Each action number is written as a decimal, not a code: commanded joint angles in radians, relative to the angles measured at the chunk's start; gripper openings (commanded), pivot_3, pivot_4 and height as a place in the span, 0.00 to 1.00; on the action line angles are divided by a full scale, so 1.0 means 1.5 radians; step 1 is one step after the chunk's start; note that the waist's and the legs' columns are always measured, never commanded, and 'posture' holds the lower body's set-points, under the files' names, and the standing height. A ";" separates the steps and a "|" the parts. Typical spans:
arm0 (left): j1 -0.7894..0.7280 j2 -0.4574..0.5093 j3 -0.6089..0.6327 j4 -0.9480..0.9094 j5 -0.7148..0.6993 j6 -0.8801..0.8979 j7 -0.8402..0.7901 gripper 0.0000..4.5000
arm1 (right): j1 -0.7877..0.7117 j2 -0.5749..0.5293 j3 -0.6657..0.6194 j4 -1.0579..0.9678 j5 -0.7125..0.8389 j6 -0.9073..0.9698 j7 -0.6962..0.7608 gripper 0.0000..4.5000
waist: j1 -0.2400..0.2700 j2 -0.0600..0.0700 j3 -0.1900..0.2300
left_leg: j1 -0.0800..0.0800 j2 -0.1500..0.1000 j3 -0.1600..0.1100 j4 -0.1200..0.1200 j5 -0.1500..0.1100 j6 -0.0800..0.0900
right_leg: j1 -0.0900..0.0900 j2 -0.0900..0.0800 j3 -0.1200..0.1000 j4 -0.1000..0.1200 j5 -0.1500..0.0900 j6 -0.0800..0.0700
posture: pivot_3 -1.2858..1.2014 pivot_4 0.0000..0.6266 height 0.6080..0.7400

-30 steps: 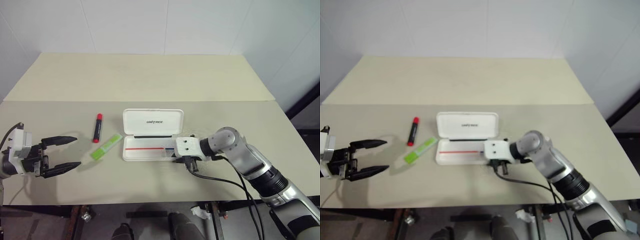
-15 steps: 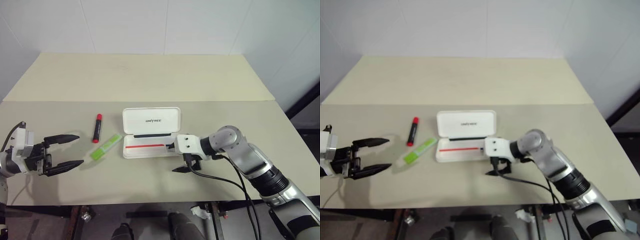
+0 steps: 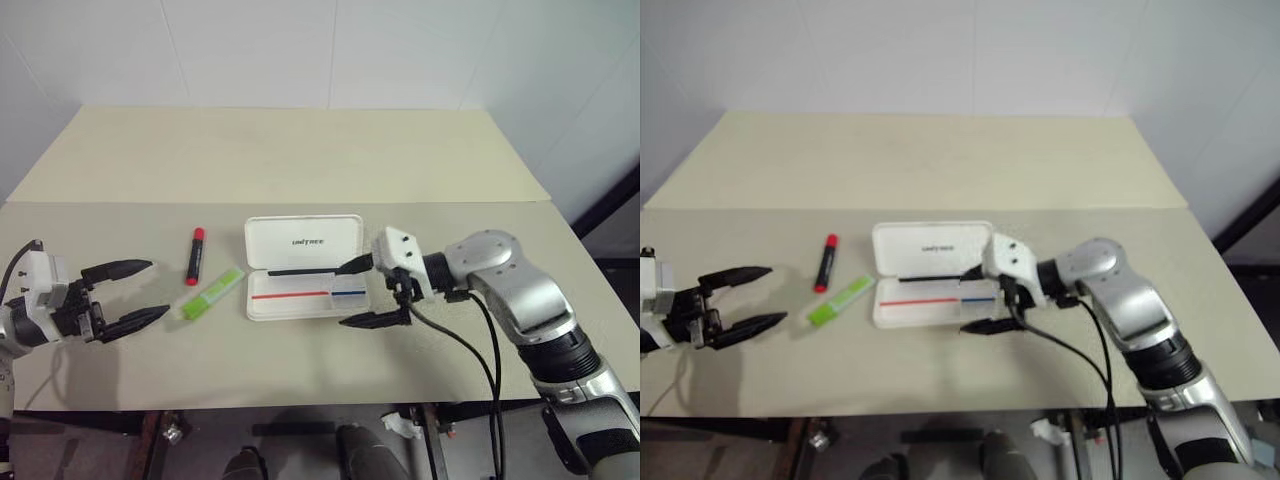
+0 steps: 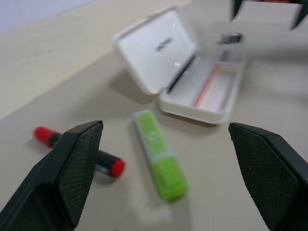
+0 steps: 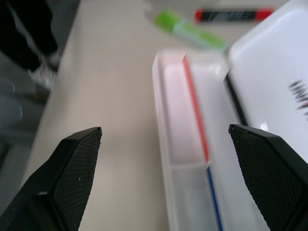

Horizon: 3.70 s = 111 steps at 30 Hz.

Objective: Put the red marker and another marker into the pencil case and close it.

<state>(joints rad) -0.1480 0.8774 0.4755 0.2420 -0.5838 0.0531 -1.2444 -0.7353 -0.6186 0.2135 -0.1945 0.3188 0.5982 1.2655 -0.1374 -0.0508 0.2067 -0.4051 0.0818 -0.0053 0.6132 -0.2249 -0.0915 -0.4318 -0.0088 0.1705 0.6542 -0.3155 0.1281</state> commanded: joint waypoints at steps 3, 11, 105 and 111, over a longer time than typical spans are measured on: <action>-0.011 -0.009 0.017 -0.015 0.021 0.032 0.111 1.00 | -0.014 -0.010 -0.077 0.015 0.049 -0.002 -0.023 1.00 | 0.001 0.000 0.000 | 0.000 0.000 0.000 0.000 0.000 0.000 | 0.000 0.000 0.000 0.000 0.000 0.000 | 0.52 0.24 1.00; -0.095 -0.046 -0.047 -0.007 0.069 0.135 0.273 1.00 | 0.049 -0.010 -0.131 0.065 0.064 -0.122 -0.017 1.00 | 0.004 0.000 0.000 | 0.000 0.000 0.000 0.000 0.000 0.000 | 0.001 0.000 0.000 -0.001 0.002 0.004 | 0.52 0.24 1.00; -0.590 -0.281 -0.515 0.116 0.290 0.252 0.036 0.14 | 0.304 -0.063 -0.290 0.112 0.109 -0.230 -0.125 1.00 | 0.034 0.001 0.000 | 0.000 -0.001 -0.001 0.005 0.001 0.000 | 0.003 0.001 0.002 -0.001 0.004 0.008 | 0.52 0.24 1.00; -0.587 -0.307 -0.525 0.140 0.314 0.242 0.034 0.14 | 0.323 -0.063 -0.298 0.092 0.112 -0.224 -0.142 1.00 | 0.036 0.001 0.000 | -0.001 -0.001 -0.001 0.005 0.001 0.000 | 0.003 0.001 0.002 -0.001 0.004 0.008 | 0.52 0.24 1.00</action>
<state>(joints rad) -1.0059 0.4256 -0.3146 0.4516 -0.1170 0.4341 -1.1921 -0.2558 -0.6983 -0.1992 -0.0184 0.4644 0.2643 1.0613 -0.0841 -0.0497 0.2065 -0.4060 0.0797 -0.0065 0.6203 -0.2227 -0.0922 -0.4269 -0.0075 0.1733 0.6524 -0.3090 0.1398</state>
